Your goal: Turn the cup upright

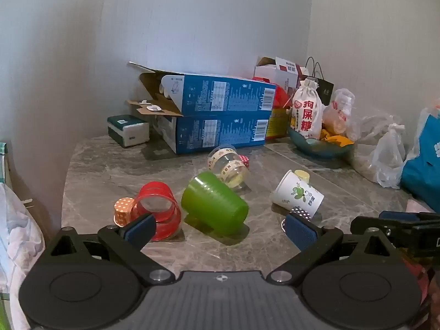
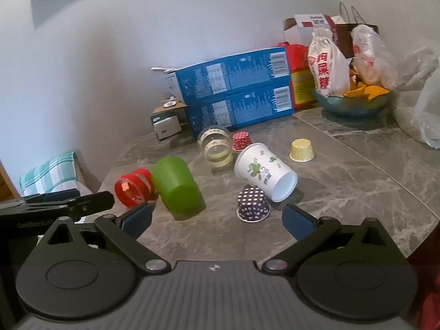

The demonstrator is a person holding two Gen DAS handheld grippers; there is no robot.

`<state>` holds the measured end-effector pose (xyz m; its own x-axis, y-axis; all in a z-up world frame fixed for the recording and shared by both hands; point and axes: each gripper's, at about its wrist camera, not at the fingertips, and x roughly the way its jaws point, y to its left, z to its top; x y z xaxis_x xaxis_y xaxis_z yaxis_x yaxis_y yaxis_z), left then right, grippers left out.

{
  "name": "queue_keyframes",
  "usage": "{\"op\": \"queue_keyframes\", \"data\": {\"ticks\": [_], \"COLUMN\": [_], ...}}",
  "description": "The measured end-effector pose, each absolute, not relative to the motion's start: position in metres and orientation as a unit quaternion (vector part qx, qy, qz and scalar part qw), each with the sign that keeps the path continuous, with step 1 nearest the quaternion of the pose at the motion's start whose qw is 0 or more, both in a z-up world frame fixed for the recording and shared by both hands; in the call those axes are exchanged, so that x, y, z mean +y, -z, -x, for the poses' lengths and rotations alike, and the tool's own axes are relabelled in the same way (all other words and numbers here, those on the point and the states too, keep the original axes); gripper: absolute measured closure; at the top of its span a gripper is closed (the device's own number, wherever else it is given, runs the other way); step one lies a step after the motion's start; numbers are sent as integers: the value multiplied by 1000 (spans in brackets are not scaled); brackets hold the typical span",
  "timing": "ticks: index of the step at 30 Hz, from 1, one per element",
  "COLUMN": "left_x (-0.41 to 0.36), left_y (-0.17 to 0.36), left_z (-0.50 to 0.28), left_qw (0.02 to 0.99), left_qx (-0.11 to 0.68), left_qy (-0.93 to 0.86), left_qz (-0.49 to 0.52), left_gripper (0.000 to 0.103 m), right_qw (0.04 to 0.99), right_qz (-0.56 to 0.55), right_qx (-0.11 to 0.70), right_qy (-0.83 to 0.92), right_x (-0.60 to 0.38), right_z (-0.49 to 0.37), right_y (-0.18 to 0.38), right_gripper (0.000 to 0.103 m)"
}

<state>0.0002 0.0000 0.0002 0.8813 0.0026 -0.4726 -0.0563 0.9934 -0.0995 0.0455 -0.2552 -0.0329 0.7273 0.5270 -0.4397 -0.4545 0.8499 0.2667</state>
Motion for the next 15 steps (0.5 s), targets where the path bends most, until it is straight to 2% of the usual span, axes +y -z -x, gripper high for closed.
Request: {"op": "queue_keyframes", "data": {"ticks": [15], "left_x": [4], "left_y": [-6], "left_z": [8], "left_qw": [969], "left_qx": [239], "left_qy": [-13], "left_qz": [61], "left_gripper": [2], "right_qw": [928], "right_qz": [-64], "right_qx": [249], "right_qy": [-270], "right_x": [-252], "right_z": [-45], "right_y": [26], "right_gripper": [1]}}
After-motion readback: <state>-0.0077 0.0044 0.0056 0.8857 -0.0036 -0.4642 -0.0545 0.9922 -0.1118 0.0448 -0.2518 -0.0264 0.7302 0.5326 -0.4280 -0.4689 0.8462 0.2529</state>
